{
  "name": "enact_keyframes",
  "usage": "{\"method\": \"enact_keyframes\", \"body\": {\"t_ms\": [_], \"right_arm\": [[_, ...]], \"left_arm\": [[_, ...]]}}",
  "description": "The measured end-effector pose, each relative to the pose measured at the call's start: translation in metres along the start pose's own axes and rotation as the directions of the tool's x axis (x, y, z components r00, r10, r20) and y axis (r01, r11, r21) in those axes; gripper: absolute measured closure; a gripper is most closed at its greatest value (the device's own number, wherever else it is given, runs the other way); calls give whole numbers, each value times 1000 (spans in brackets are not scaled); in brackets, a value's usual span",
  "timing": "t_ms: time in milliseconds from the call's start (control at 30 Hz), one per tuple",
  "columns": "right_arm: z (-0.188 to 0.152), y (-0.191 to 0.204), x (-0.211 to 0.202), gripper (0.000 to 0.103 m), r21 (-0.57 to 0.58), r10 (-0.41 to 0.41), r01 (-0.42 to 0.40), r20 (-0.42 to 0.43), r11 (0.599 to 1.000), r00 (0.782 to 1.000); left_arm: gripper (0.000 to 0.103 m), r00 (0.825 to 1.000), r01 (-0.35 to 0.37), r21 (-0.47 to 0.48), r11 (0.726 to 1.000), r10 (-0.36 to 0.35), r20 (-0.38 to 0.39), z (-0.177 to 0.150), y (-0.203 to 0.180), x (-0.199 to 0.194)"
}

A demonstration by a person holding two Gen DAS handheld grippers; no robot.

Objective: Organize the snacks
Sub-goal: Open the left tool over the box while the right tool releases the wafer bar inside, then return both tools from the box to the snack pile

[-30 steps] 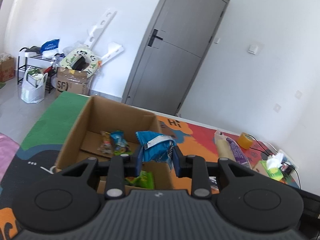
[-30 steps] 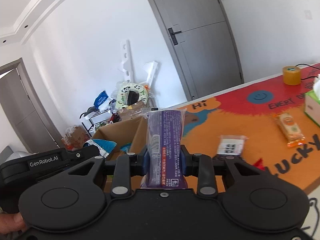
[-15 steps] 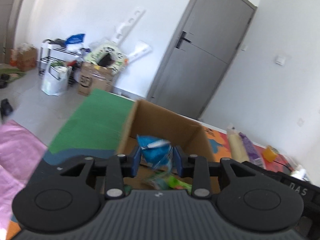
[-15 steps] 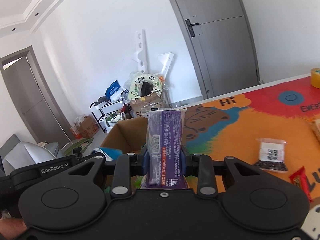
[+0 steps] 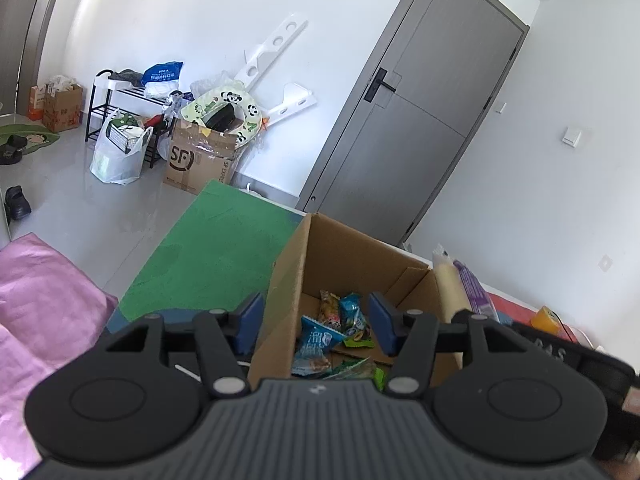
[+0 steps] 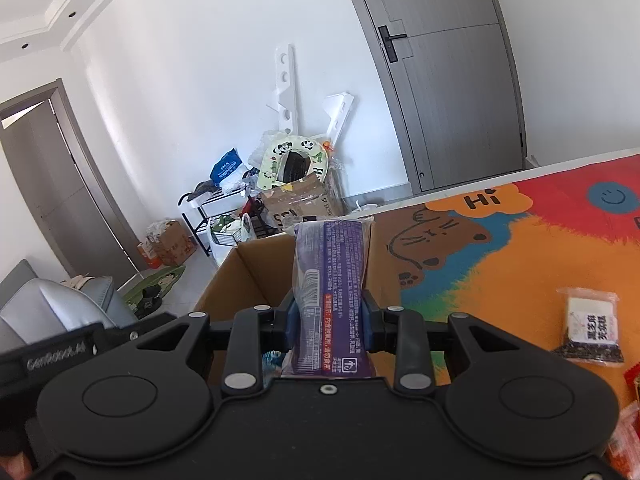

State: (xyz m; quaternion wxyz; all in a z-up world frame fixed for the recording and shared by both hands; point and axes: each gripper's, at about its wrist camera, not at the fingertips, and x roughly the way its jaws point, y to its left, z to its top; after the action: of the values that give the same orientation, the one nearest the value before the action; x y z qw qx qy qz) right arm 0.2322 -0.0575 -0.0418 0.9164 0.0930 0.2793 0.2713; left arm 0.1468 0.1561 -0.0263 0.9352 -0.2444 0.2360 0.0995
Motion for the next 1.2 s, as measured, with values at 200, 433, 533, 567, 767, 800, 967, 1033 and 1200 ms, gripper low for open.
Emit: {"method": "enact_keyframes", "body": {"t_ms": [200,433,533,567,767,800,967,1033,1200], "right_arm": [[7,1,16,50,30,-23,23,6,999,1000],[2,-3,0,43,23,-8,7,12,1000,1000],[-2,-9,-11,33,20,-22,22,14,1000,1000],[-4,-11,-15,28,23,-29,29,15,999,999],[-14,-31,-36,17,51,-66,65,10,997,998],[-15,-34,-40,16,50,-77,76,14,996,997],[-21,-52,-59,9,71,-92,90,22,993,995],[-22,-58,-66,6,78,-105,103,27,992,994],[-25,-77,-83,1,113,-120,115,43,987,992]], "left_arm": [[40,1000,-18,-14,1000,18,-3,1,7,2],[21,999,-36,-8,999,36,11,-3,-5,-3],[15,999,-35,-8,999,35,7,-4,-9,-5],[14,999,-33,-10,999,33,5,-5,-11,-6],[10,1000,-21,28,999,21,3,-10,-27,-11],[10,1000,-18,32,999,18,-3,-11,-31,-11],[8,1000,-7,31,1000,7,-14,-20,-46,-10],[8,1000,-1,31,1000,2,-23,-22,-53,-10],[8,999,17,63,998,-15,-33,-29,-71,-9]]}}
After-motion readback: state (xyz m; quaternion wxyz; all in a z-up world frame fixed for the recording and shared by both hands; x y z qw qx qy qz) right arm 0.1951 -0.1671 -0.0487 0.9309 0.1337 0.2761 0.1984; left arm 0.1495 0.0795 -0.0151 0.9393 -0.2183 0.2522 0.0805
